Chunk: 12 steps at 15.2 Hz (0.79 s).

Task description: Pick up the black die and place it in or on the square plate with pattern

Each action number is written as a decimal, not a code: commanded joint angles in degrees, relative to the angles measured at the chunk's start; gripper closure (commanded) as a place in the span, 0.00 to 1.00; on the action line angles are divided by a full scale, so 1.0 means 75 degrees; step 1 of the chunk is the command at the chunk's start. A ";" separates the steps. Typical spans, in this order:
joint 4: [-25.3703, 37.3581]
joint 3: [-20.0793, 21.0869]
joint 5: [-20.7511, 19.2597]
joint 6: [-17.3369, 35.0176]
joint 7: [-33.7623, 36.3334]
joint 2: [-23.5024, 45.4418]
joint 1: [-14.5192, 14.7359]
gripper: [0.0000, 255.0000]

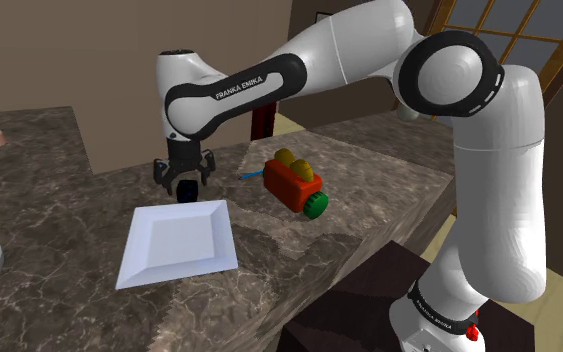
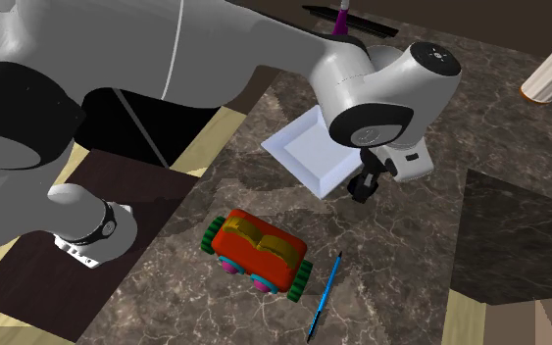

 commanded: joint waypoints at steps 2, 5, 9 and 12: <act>-0.0036 0.0000 -0.0003 0.0037 0.0006 -0.0004 0.0001 0.00; -0.0036 0.0000 -0.0003 0.0037 0.0006 -0.0004 0.0001 0.00; -0.0036 0.0000 -0.0002 0.0035 0.0006 -0.0004 0.0001 1.00; -0.0028 0.0000 -0.0003 0.0031 0.0008 0.0000 0.0003 1.00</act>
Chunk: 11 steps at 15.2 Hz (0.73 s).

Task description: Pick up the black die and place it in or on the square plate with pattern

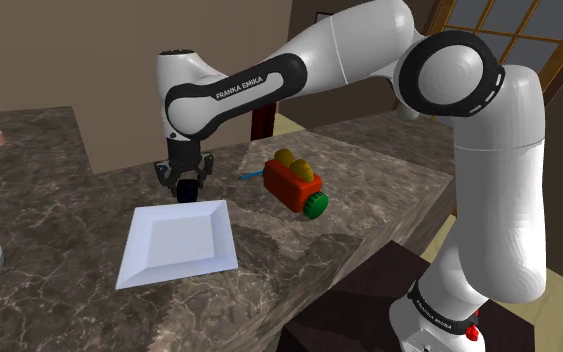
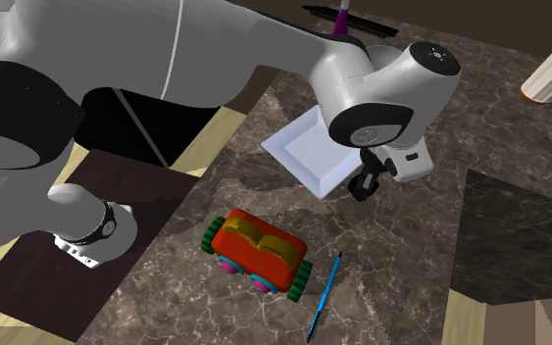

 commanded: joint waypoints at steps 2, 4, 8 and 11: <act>-0.0012 -0.0001 0.0001 0.0006 -0.0003 0.0011 -0.0001 1.00; -0.0016 0.0000 0.0001 0.0011 0.0000 0.0012 0.0000 1.00; 0.0168 0.0029 0.0055 -0.0326 -0.0033 -0.0147 -0.0013 1.00; 0.0326 0.0048 0.0093 -0.0585 -0.0055 -0.0251 -0.0019 1.00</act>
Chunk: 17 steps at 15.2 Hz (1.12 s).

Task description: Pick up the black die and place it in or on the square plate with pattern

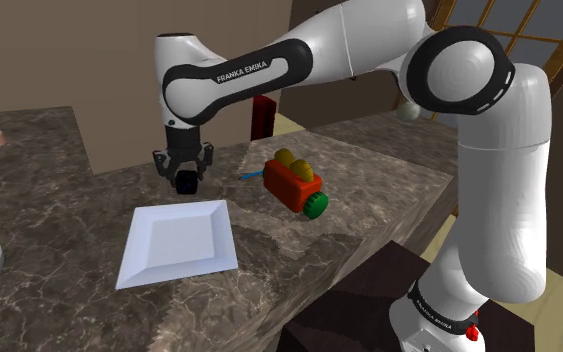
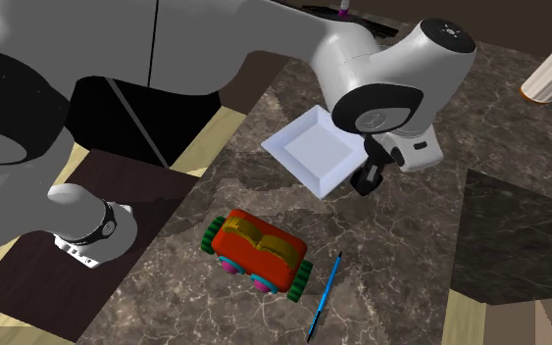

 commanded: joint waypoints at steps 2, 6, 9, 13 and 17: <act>0.0184 0.0016 0.0031 -0.0264 -0.0020 -0.0082 -0.0001 1.00; 0.0438 0.0036 0.0072 -0.0623 -0.0045 -0.0191 -0.0002 1.00; 0.0658 0.0049 0.0095 -0.0902 -0.0061 -0.0253 0.0002 1.00; 0.0230 0.0153 0.0162 -0.0856 0.0174 -0.0641 0.0115 1.00; -0.0639 0.0369 0.0281 -0.0617 0.0671 -0.1284 0.0365 1.00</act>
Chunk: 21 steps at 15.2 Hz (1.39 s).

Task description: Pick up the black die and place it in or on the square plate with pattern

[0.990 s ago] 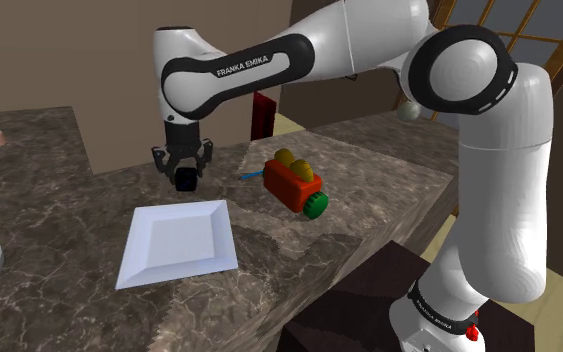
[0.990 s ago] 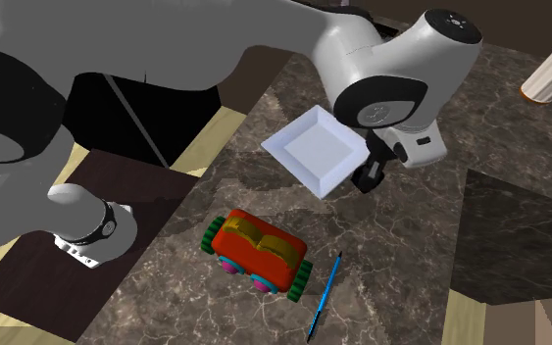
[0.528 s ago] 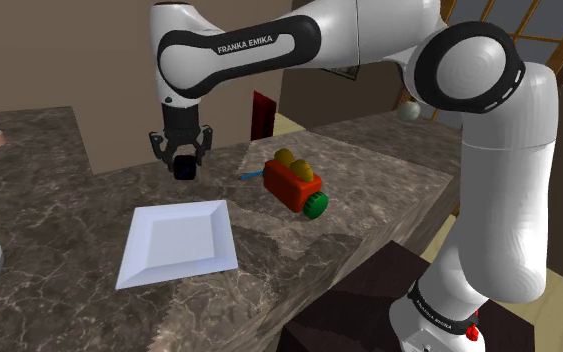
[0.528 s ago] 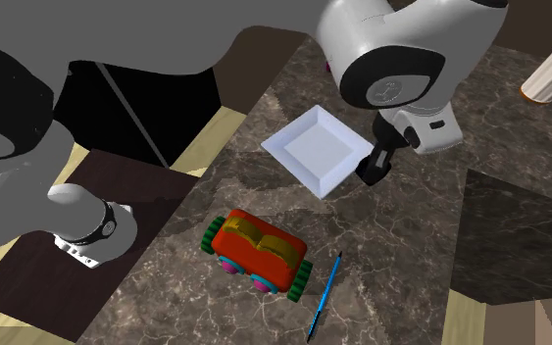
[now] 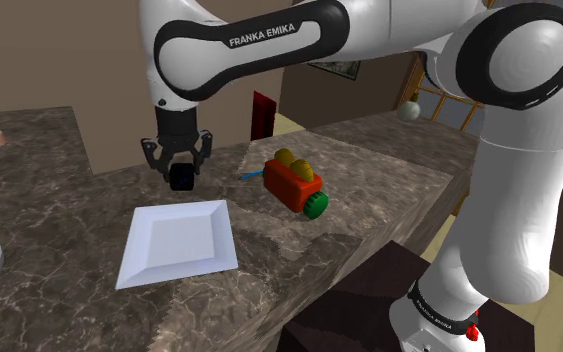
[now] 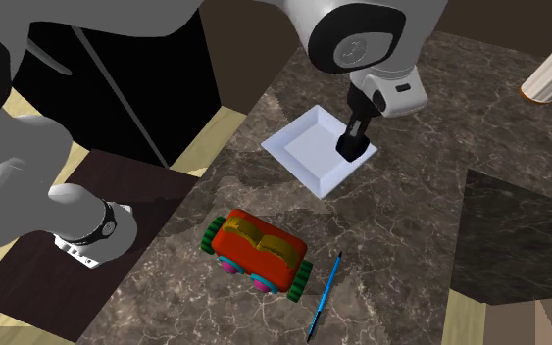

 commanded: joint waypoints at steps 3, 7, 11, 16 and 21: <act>-0.0739 0.0223 0.0110 0.0220 0.0518 -0.0534 0.0273 1.00; -0.1274 0.0388 0.0164 0.0493 0.0903 -0.0805 0.0479 1.00; -0.1533 0.0374 0.0102 0.0869 0.0942 -0.0679 0.0489 1.00; -0.1817 0.0349 0.0008 0.1329 0.1002 -0.0487 0.0508 1.00; -0.2016 0.0322 -0.0082 0.1696 0.1060 -0.0306 0.0530 1.00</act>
